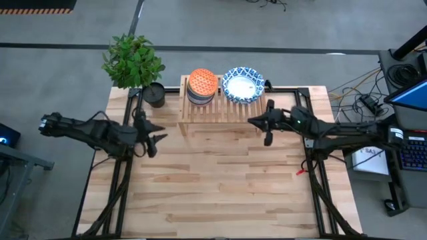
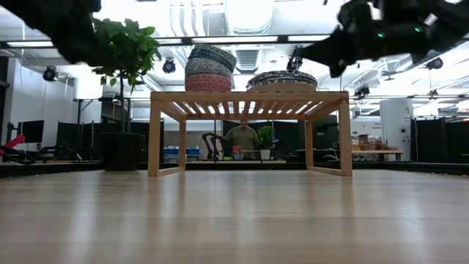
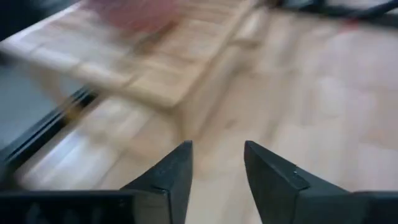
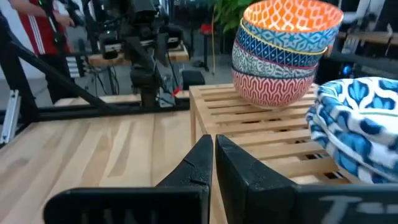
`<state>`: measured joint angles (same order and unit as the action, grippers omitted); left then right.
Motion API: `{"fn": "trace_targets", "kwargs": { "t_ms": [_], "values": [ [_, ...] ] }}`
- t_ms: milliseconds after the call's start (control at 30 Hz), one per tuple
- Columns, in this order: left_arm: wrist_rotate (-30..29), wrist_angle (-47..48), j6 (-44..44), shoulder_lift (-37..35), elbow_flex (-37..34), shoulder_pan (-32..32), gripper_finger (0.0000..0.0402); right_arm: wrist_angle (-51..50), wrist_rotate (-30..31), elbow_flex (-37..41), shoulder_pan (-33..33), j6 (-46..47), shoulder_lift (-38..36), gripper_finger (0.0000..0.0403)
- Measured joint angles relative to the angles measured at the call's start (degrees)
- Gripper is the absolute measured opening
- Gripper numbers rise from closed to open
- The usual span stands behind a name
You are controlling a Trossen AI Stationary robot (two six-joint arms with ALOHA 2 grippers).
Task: Place and stack bowls onto a shelf
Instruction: Return to Home Position
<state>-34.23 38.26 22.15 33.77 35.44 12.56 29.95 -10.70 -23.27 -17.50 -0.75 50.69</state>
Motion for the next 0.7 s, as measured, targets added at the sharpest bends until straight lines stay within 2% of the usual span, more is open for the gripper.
{"fn": "trace_targets", "kwargs": {
  "t_ms": [167,267,400,567,700],
  "values": [
    [12.5,-15.6,-15.3,-2.7,-2.4,0.0,0.0084,10.5,0.2,8.5,0.0,-0.1,-4.5,0.0009],
    [16.5,-22.5,-22.3,-4.1,-5.6,-0.5,0.0054,15.9,0.2,12.5,-0.2,1.2,-6.4,0.0009],
    [16.9,-23.1,-22.4,-7.8,-9.2,-3.1,0.0023,17.3,0.2,15.5,-0.2,2.3,-8.4,0.0009],
    [17.3,-23.2,-17.7,-14.1,-13.5,-9.2,0.0002,17.3,0.2,18.3,-0.2,2.2,-10.7,0.0009],
    [25.2,-23.4,-16.7,-19.6,-16.3,-14.3,0.0001,17.5,0.2,20.3,-0.2,1.6,-12.4,0.0009]
  ]
}}
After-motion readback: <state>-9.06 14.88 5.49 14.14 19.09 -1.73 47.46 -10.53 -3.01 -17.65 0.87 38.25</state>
